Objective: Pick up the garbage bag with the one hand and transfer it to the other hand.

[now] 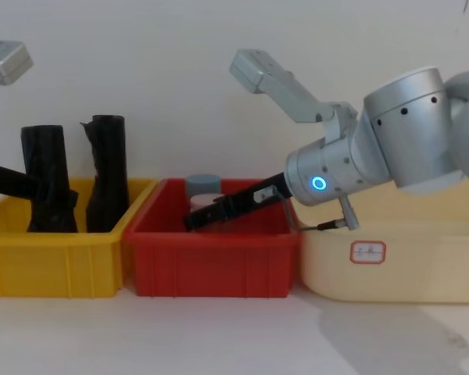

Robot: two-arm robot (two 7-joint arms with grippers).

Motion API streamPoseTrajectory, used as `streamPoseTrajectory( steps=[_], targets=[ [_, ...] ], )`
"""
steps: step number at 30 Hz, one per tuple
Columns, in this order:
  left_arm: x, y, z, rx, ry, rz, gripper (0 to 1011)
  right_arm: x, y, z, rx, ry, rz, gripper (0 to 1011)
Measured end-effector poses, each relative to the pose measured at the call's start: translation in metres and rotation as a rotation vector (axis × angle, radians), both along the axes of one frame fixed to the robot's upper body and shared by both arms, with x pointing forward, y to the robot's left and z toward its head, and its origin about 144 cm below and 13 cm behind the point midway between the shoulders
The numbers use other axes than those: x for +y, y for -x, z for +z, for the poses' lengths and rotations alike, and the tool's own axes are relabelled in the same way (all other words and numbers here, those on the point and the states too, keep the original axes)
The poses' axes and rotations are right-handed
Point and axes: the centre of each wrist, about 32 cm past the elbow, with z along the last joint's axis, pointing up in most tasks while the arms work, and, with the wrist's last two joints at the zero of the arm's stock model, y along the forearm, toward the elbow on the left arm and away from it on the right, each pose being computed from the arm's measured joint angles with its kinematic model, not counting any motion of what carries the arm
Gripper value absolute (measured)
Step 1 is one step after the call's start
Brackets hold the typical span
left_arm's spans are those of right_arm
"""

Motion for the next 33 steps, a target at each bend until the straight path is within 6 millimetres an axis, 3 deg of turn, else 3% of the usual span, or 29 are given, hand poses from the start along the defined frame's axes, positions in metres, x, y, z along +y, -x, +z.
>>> streamPoseTrajectory(
  steps=[5,13,24,33],
  targets=[
    [0.0,0.0,0.0,0.0,0.0,0.0,486,0.0,-0.001,-0.001,-0.001,-0.003,-0.002,892],
    [0.0,0.0,0.0,0.0,0.0,0.0,486,0.0,-0.003,-0.003,0.001,-0.004,-0.004,669],
    [0.0,0.0,0.0,0.0,0.0,0.0,486,0.0,-0.002,-0.003,-0.006,-0.003,-0.003,665],
    [0.0,0.0,0.0,0.0,0.0,0.0,486,-0.005,0.008,0.009,-0.071,-0.01,0.013,665]
  ],
)
